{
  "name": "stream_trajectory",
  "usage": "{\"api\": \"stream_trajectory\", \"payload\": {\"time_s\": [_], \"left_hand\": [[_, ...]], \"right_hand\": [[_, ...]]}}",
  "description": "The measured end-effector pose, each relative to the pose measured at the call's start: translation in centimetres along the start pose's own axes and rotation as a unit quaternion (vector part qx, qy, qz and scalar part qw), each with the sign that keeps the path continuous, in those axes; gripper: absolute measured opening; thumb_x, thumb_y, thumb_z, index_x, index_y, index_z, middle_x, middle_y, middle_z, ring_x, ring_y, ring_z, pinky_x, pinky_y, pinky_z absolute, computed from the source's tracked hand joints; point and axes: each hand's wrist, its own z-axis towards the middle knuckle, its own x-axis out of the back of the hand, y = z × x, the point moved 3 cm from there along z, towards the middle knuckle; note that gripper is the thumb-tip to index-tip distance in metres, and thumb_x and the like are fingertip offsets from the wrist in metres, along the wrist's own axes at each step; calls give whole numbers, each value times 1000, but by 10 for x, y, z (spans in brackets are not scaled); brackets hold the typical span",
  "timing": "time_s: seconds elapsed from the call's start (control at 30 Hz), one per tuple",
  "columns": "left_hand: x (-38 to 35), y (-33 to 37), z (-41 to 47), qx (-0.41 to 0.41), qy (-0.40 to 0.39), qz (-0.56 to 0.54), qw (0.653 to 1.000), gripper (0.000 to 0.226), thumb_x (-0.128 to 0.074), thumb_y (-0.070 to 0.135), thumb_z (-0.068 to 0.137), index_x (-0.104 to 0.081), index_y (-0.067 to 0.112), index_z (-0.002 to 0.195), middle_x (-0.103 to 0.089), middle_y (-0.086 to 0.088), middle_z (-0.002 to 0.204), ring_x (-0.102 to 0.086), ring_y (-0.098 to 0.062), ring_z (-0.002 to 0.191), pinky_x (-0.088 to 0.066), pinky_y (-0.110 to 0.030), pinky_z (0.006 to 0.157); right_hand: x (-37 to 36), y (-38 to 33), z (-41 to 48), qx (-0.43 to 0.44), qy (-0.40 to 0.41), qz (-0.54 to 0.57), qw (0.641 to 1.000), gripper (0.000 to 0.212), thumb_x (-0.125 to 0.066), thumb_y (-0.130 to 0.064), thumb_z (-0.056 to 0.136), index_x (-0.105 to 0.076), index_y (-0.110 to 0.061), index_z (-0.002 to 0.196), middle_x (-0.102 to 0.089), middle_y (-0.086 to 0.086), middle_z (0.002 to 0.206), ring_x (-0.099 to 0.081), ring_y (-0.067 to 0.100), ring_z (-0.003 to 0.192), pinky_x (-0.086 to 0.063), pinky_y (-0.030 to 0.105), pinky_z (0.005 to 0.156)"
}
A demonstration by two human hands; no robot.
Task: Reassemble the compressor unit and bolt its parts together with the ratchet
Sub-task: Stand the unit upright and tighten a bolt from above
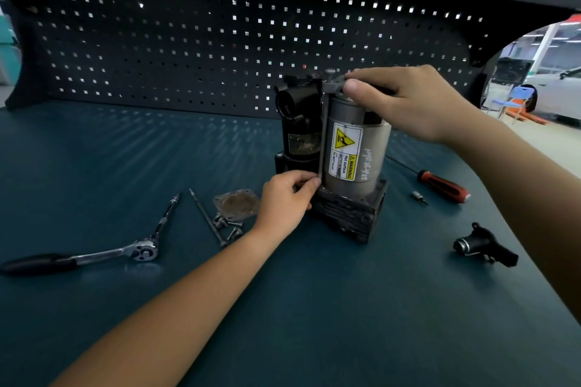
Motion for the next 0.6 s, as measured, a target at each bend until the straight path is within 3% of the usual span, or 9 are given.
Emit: {"api": "stream_trajectory", "payload": {"time_s": [0.07, 0.13, 0.2, 0.27, 0.47, 0.6], "left_hand": [[-1, 0, 0, -10, 9, 7, 1000, 15, -61, 13, 89, -70, 8, 100, -64, 3, 80, -57, 0, 51, -46, -12, 57], [0, 0, -1, -26, 16, 21, 999, 17, -61, 12, 89, -70, 7, 102, -60, 4, 83, -58, -9, 64, -46, -17, 65], [0, 1, -1, -44, 26, 40, 998, 18, -62, 11, 88, -71, 6, 102, -53, 11, 78, -53, -6, 67, -40, -9, 66], [1, 1, -2, -51, 36, 55, 997, 18, -62, 11, 88, -71, 6, 102, -50, 13, 76, -49, -2, 66, -35, -2, 62], [2, 3, -10, -83, 21, 84, 993, 28, -60, 8, 88, -64, 9, 116, -51, 14, 78, -49, -1, 61, -37, -1, 63], [7, 5, -12, -92, 14, 101, 991, 31, -59, 9, 89, -63, 10, 119, -51, 14, 78, -50, -2, 63, -37, -1, 64]], "right_hand": [[2, -1, 2, 0, -7, -16, 1000, 52, -31, -58, 91, -63, -27, 119, -68, 3, 113, -57, 19, 106, -38, 25, 82], [4, -2, 5, 1, -18, -35, 999, 60, -27, -56, 94, -65, -12, 111, -67, 15, 107, -57, 27, 103, -40, 31, 84], [8, -2, 7, -12, -34, -39, 999, 66, -24, -55, 94, -62, -3, 112, -65, 19, 108, -55, 29, 105, -39, 32, 86], [12, -2, 10, -25, -49, -31, 998, 67, -23, -56, 95, -62, -6, 115, -64, 18, 112, -54, 28, 108, -37, 31, 85], [20, -2, 15, -50, -85, 24, 995, 52, -23, -54, 96, -66, -29, 115, -60, -1, 124, -50, 10, 106, -32, 22, 88], [20, -1, 16, -48, -88, 32, 994, 51, -25, -53, 96, -66, -28, 115, -60, 0, 125, -51, 15, 113, -34, 24, 91]]}}
